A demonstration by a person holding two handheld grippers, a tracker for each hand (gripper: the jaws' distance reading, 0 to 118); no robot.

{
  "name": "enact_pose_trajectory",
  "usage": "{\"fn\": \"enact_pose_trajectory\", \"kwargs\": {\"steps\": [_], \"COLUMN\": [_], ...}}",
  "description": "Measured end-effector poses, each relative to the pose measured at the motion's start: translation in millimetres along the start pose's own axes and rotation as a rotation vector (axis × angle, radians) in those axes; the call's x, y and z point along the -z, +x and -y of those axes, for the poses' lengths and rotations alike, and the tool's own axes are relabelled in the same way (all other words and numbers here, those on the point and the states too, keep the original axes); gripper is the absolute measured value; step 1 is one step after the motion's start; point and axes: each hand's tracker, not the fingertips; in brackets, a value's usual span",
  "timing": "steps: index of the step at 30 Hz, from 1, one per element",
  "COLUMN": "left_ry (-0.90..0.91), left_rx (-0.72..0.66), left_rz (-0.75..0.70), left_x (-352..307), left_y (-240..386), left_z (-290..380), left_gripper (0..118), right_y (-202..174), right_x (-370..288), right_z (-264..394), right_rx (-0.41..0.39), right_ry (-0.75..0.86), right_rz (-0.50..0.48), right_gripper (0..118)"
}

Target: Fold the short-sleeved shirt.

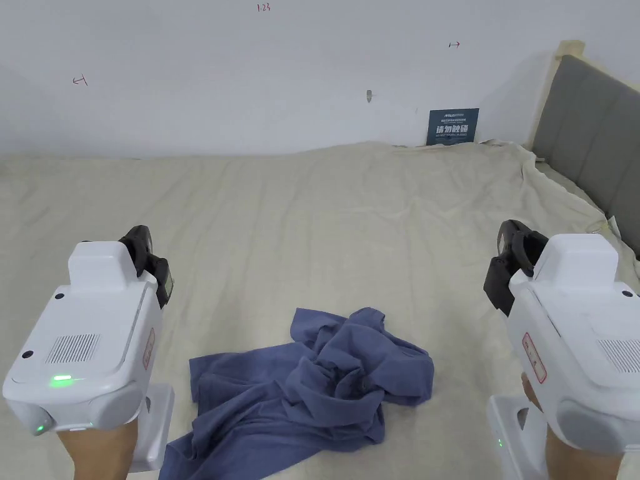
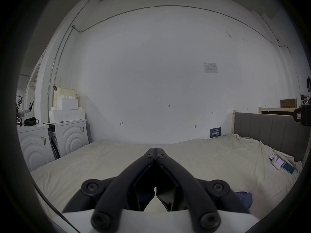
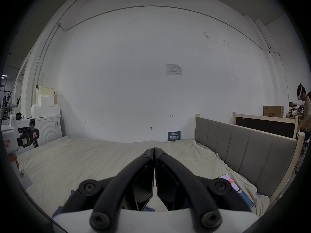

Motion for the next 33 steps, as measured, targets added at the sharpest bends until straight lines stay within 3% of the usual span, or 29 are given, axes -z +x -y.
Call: {"fn": "enact_pose_trajectory", "kwargs": {"steps": [7, 16, 26, 28, 30, 31, 33], "left_ry": [-0.081, -0.492, -0.952, -1.026, -1.04, -1.068, -1.094], "left_rx": [-0.014, -0.025, -0.152, -0.17, -0.179, -0.182, -0.196], "left_rz": [0.034, 0.106, 0.128, 0.131, 0.124, 0.125, 0.107], "left_x": [6, 16, -2, -6, -12, -13, -16], "left_y": [-1, -8, -20, -22, -24, -24, -25], "left_z": [1, 52, 146, 163, 177, 183, 194], "left_gripper": [0, 0, 0, 8, 34, 57, 76], "right_y": [1, 0, -6, -8, -9, -9, -11], "right_x": [1, 2, 7, 8, 9, 10, 11], "right_z": [0, 8, 26, 30, 34, 36, 39], "right_rx": [-0.005, -0.003, 0.001, 0.0, 0.0, -0.001, -0.006], "right_ry": [0.002, -0.022, -0.074, -0.087, -0.099, -0.105, -0.113], "right_rz": [0.001, -0.006, -0.017, -0.022, -0.028, -0.03, -0.033], "right_gripper": [0, 0, 0, 0, 0, 0, 0]}}
